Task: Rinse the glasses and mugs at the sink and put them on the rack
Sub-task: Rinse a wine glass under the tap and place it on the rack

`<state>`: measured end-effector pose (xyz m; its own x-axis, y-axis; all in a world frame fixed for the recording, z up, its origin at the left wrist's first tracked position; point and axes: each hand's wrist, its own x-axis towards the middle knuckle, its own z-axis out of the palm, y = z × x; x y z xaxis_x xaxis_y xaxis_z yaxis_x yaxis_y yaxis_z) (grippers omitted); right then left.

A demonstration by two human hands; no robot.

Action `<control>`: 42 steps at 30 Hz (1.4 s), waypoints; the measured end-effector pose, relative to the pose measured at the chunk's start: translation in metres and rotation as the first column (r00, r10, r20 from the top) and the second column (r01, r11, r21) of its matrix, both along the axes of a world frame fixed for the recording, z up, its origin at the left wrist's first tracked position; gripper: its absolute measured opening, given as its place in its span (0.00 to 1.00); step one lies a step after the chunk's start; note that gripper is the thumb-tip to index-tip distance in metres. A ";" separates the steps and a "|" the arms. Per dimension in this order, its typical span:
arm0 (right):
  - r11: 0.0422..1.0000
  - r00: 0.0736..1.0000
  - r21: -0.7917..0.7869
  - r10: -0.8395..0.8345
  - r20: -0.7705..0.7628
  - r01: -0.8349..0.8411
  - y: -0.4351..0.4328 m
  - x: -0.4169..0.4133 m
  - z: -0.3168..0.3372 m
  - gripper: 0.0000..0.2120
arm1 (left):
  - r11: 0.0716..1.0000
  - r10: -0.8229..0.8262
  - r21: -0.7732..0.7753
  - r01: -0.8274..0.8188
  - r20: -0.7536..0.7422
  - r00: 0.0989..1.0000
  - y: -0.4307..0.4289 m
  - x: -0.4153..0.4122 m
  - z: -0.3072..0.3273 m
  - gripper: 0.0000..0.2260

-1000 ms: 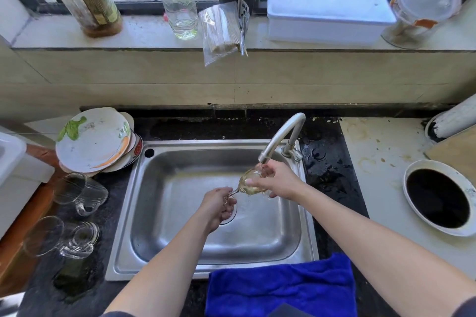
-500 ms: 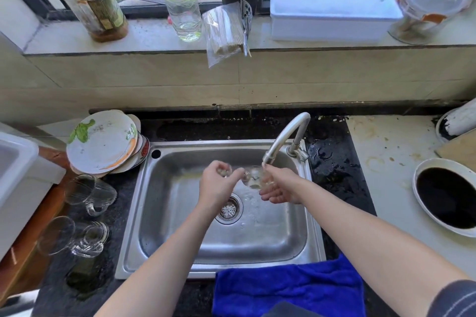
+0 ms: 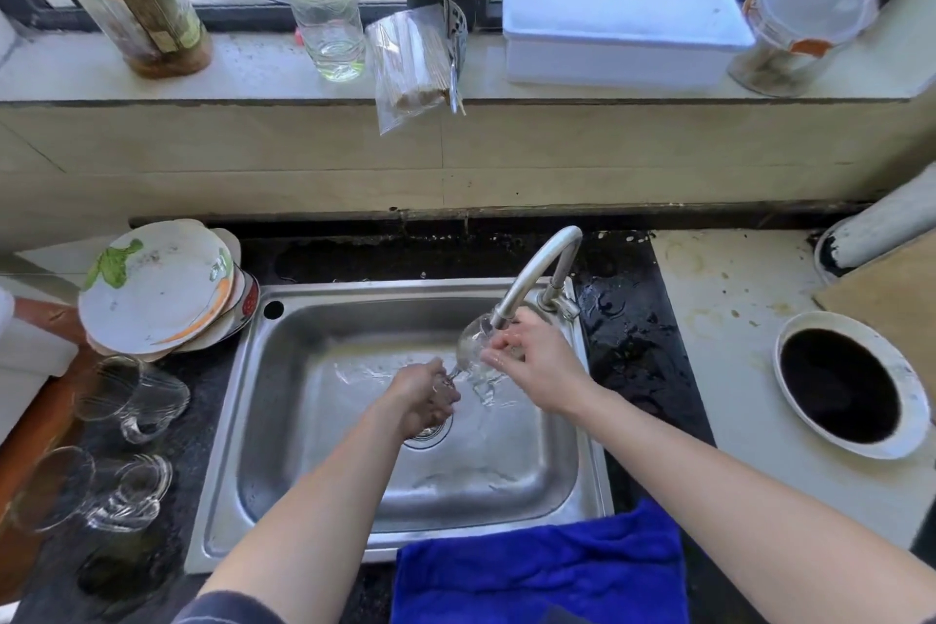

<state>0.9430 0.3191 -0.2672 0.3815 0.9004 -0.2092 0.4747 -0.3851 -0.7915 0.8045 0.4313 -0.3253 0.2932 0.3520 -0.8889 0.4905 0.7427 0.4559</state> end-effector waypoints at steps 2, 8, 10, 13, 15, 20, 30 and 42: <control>0.997 0.963 0.081 -0.014 0.268 -0.008 -0.010 0.003 -0.002 0.07 | 0.999 0.023 -0.023 -0.023 0.020 1.000 -0.001 0.008 -0.005 0.10; 0.985 0.990 -0.100 -0.143 -0.007 0.142 0.001 0.013 0.007 0.02 | 0.977 0.007 0.211 -0.023 0.077 0.997 -0.001 0.023 -0.008 0.09; 0.972 0.941 -0.162 -0.210 -0.264 0.171 0.014 0.007 0.008 0.02 | 0.969 -0.002 0.247 -0.017 0.080 0.997 0.001 0.025 -0.004 0.09; 0.989 0.951 -0.138 -0.095 -0.296 0.056 0.014 0.000 0.007 0.03 | 0.968 0.042 0.244 -0.054 0.057 0.998 0.011 0.019 -0.008 0.10; 0.980 0.994 -0.178 0.081 -0.073 -0.093 0.006 0.008 0.002 0.04 | 0.972 0.034 0.233 -0.040 0.033 0.999 0.016 0.011 -0.012 0.12; 0.976 0.991 -0.207 0.048 -0.123 -0.073 0.019 0.003 0.009 0.17 | 0.986 0.011 0.168 -0.017 0.035 0.999 0.009 0.011 -0.018 0.11; 0.976 0.994 -0.211 0.031 -0.108 -0.054 0.025 -0.004 0.013 0.10 | 0.985 0.030 0.171 -0.038 0.050 0.998 0.011 0.010 -0.017 0.12; 0.963 0.920 -0.234 0.031 -0.390 -0.132 0.020 0.001 0.013 0.10 | 0.975 0.032 0.219 -0.032 0.007 0.999 0.019 0.005 -0.006 0.13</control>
<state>0.9439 0.3388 -0.2544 0.1549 0.8235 -0.5458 0.1958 -0.5671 -0.8001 0.8093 0.4506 -0.3311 0.2819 0.5471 -0.7881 0.4660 0.6399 0.6110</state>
